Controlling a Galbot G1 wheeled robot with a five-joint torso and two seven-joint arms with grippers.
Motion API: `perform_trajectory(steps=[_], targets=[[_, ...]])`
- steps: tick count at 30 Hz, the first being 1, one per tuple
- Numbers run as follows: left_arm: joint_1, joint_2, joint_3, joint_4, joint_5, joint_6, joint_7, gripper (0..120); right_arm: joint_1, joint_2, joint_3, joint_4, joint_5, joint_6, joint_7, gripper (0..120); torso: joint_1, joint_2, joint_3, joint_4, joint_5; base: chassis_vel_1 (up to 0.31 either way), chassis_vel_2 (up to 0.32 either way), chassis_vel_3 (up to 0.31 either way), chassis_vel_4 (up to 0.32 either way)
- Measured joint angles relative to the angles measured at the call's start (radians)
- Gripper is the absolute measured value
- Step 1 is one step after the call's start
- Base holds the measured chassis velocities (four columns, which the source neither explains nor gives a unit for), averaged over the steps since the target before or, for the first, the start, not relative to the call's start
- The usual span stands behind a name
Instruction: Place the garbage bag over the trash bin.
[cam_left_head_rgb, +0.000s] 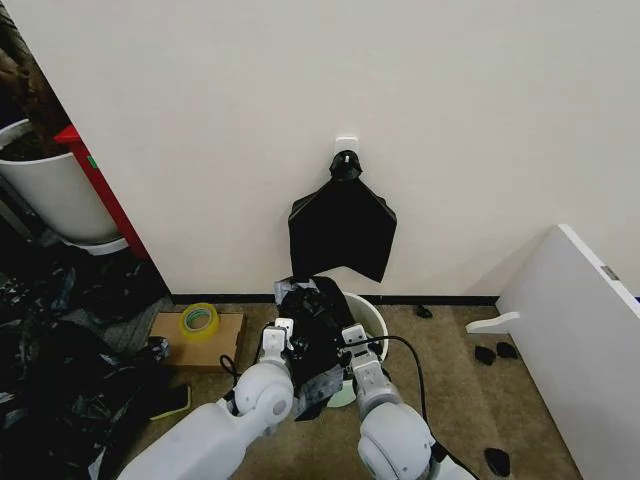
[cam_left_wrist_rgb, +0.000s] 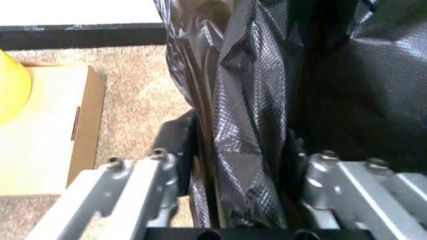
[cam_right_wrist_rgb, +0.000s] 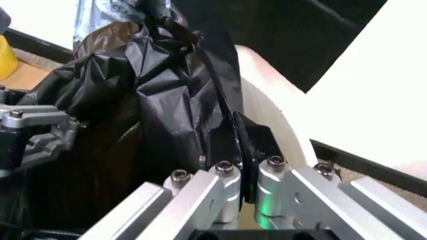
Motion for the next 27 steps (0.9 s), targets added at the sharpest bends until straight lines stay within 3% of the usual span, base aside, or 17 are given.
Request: perform_trajectory(steps=[9,19,27], targets=[[-0.002,0.006,-0.007,-0.005,-0.046,0.002,-0.028,7,0.001,-0.006,0.001,0.002,0.001,0.002,0.0,0,0.0,0.0,0.0,-0.0001,-0.0003,0.0,0.0,0.0,0.0],[0.017,0.02,-0.037,-0.017,-0.056,-0.017,-0.031,4,-0.003,-0.001,0.008,0.004,0.023,0.006,0.005,0,0.0,0.0,0.0,-0.0002,-0.0004,0.0,0.0,0.0,0.0],[0.086,0.043,-0.16,-0.083,-0.051,-0.085,-0.016,1,-0.002,-0.039,0.044,0.034,0.087,0.005,0.023,0,0.0,0.0,0.0,-0.0002,-0.0003,0.0,0.0,0.0,0.0]])
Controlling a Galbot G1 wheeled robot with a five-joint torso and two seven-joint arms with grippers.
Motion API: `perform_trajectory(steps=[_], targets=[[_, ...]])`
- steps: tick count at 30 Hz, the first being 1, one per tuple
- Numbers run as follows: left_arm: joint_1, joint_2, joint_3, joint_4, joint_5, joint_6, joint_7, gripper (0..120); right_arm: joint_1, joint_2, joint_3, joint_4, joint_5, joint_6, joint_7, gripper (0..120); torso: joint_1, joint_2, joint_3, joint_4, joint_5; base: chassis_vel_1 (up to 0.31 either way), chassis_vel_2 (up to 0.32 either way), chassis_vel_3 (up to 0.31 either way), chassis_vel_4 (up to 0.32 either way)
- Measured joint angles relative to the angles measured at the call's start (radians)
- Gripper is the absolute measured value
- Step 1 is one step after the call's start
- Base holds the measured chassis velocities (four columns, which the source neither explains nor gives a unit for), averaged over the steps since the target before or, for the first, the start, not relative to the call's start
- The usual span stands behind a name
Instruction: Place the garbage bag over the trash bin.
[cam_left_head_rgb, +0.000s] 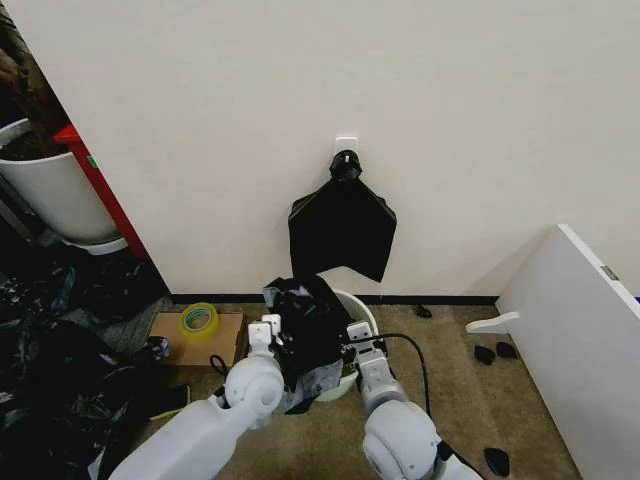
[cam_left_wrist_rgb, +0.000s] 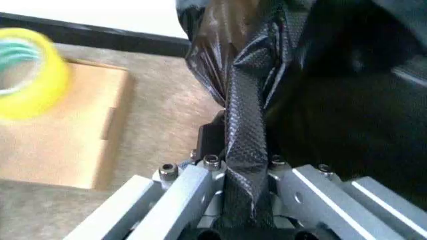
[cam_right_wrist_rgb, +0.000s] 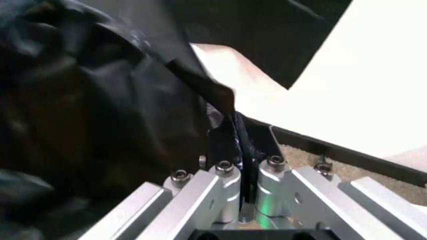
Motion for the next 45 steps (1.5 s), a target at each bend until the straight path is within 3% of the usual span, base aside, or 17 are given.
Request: perform_trajectory(steps=[8,23,27,36,40,45], targets=[[0.131,0.04,-0.131,-0.091,0.002,-0.053,0.025,1,0.001,-0.094,0.032,0.007,0.092,0.013,0.025,0,0.0,0.0,0.0,0.0002,0.0,0.0,0.0,0.0,0.0],[0.215,0.062,-0.178,-0.189,0.004,-0.068,0.058,1,-0.044,-0.094,0.025,-0.037,0.067,0.1,-0.013,0,0.0,0.0,0.0,0.0002,0.0001,0.0,0.0,0.0,0.0],[0.227,0.075,-0.182,-0.211,0.018,-0.059,0.067,1,-0.106,-0.115,0.027,0.036,-0.016,0.133,-0.057,18,0.0,0.0,0.0,0.0002,0.0001,0.0,0.0,0.0,0.0],[0.225,0.087,-0.183,-0.229,0.019,-0.045,0.068,1,-0.221,-0.18,0.082,0.211,-0.116,0.159,-0.099,45,0.0,0.0,0.0,0.0,0.0001,0.0,0.0,0.0,0.0],[0.228,0.094,-0.178,-0.244,0.026,-0.037,0.071,1,-0.271,-0.218,0.093,0.313,-0.208,0.181,-0.245,66,0.0,0.0,0.0,0.0,0.0,0.0,0.0,0.0,0.0],[0.234,0.099,-0.176,-0.258,0.028,-0.03,0.073,1,-0.256,-0.229,0.072,0.307,-0.34,0.237,-0.365,79,0.0,0.0,0.0,-0.0001,0.0,0.0,0.0,0.0,0.0]])
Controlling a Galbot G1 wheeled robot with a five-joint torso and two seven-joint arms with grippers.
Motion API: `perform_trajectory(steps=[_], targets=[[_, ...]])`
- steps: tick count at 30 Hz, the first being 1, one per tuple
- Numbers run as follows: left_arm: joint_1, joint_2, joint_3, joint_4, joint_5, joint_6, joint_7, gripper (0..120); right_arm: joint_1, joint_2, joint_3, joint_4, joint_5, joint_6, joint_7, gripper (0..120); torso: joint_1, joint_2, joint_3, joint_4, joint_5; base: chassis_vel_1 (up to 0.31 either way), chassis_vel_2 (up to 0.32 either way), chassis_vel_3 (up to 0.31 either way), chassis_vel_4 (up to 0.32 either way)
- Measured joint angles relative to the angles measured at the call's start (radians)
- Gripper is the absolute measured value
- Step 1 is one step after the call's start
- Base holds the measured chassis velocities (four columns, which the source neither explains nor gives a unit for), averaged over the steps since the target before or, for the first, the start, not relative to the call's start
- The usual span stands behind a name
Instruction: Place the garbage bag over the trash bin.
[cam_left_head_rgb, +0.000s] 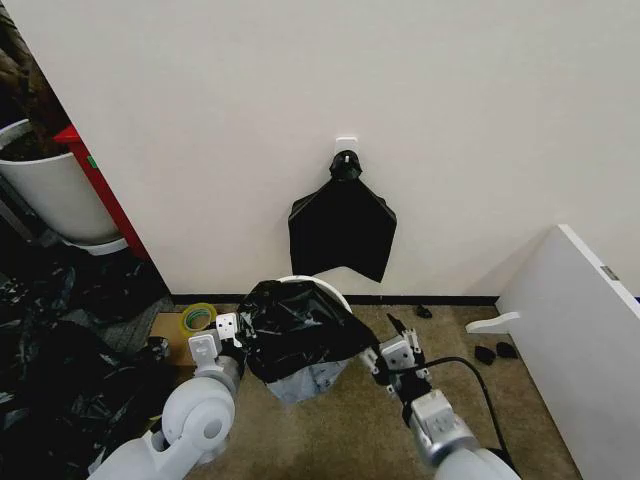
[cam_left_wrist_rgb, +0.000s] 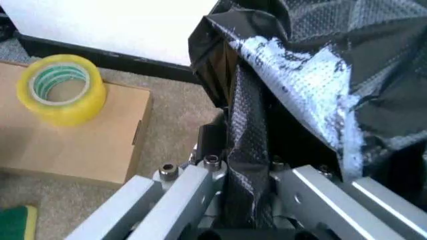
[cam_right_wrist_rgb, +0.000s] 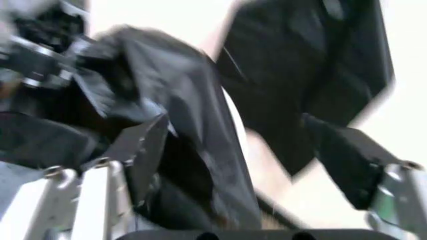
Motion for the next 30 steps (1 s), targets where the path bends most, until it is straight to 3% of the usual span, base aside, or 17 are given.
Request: perform_trajectory(steps=[5,8,12,14,20,22,27,30], targets=[[0.017,0.012,0.003,-0.025,0.023,0.006,0.015,1,0.095,-0.012,-0.06,-0.075,-0.086,0.025,-0.084,98,0.0,0.0,0.0,0.0003,0.0001,0.0,0.0,0.0,0.0],[0.021,0.015,0.007,-0.03,0.033,0.007,0.02,1,0.119,-0.007,-0.073,-0.097,-0.116,0.027,-0.092,100,0.0,0.0,0.0,0.0005,0.0001,0.0,0.0,0.0,0.0],[0.021,0.015,0.018,-0.034,0.042,0.011,0.027,1,0.146,0.001,-0.102,-0.153,-0.175,0.057,-0.099,91,0.0,0.0,0.0,0.0001,0.0,0.0,0.0,0.0,0.0],[0.013,0.015,0.026,-0.033,0.047,0.012,0.028,1,0.176,0.019,-0.129,-0.195,-0.194,0.066,-0.095,80,0.0,0.0,0.0,0.0003,0.0,0.0,0.0,0.0,0.0],[0.008,0.017,0.031,-0.034,0.048,0.014,0.029,1,0.207,0.036,-0.154,-0.229,-0.224,0.068,-0.093,63,0.0,0.0,0.0,0.0002,0.0,0.0,0.0,0.0,0.0],[0.009,0.017,0.031,-0.036,0.048,0.015,0.03,1,0.231,0.043,-0.174,-0.25,-0.249,0.068,-0.095,51,0.0,0.0,0.0,0.0002,0.0,0.0,0.0,0.0,0.0],[0.013,0.016,0.031,-0.041,0.047,0.015,0.031,1,0.251,0.051,-0.192,-0.268,-0.273,0.068,-0.094,38,0.0,0.0,0.0,0.0002,0.0,0.0,0.0,0.0,0.0],[0.018,0.016,0.03,-0.046,0.047,0.015,0.032,1,0.262,0.06,-0.201,-0.28,-0.284,0.066,-0.086,22,0.0,0.0,0.0,0.0002,0.0,0.0,0.0,0.0,0.0]])
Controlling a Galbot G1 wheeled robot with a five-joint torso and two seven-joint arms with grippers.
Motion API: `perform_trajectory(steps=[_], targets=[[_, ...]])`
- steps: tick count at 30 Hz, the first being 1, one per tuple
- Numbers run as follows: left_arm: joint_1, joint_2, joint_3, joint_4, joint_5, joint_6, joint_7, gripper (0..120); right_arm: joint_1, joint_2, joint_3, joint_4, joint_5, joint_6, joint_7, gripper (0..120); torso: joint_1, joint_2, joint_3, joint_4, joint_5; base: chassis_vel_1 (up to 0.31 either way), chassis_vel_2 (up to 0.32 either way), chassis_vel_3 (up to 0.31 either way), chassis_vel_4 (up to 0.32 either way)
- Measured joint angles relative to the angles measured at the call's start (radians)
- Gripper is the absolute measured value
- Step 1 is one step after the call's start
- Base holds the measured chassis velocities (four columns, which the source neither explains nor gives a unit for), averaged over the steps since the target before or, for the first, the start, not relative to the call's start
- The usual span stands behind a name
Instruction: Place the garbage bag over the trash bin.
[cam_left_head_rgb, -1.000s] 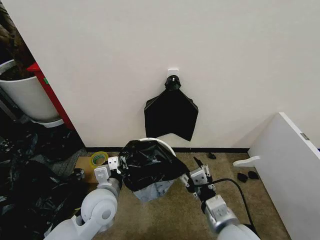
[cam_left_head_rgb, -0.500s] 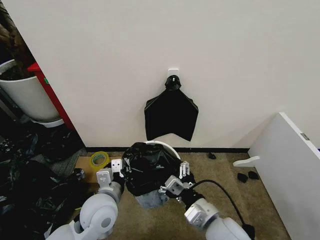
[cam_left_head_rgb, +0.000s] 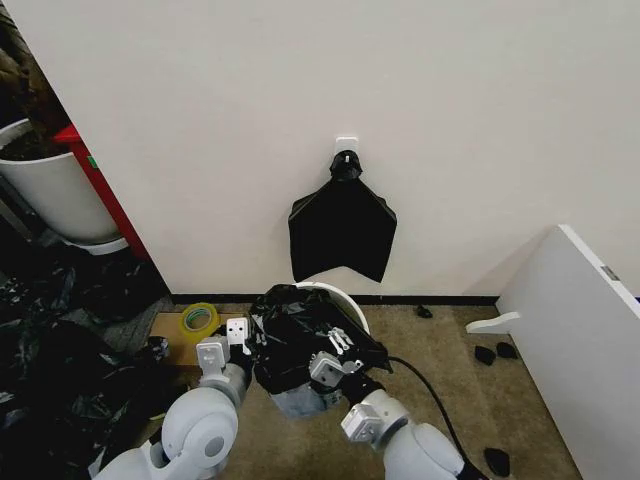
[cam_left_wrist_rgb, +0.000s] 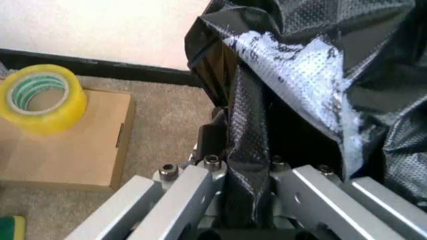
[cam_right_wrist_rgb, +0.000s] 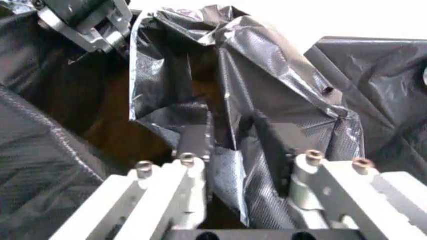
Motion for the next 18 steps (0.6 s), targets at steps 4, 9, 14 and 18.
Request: perform_trajectory(steps=[4,9,14,18], targets=[[0.001,0.001,0.0,0.0,0.0,0.0,0.001,1,-0.004,-0.001,0.004,0.0,0.002,0.0,0.008,8,0.0,0.0,0.0,0.0,0.0,0.0,0.0,0.0,0.0],[0.001,0.0,0.0,0.0,0.001,0.0,0.003,1,-0.016,-0.007,0.017,0.002,0.008,-0.001,0.013,0,0.0,0.0,0.0,0.0,0.0,0.0,0.0,0.0,0.0],[0.009,0.003,-0.001,-0.001,0.012,-0.001,0.013,1,-0.02,-0.005,0.027,0.008,0.05,-0.011,0.022,0,0.0,0.0,0.0,-0.0001,0.0,0.0,0.0,0.0,0.0],[0.028,0.015,-0.009,-0.007,0.052,0.001,0.034,1,0.006,0.009,0.032,0.04,0.244,-0.052,0.056,0,0.0,0.0,0.0,-0.0001,-0.0001,0.0,0.0,0.0,0.0]])
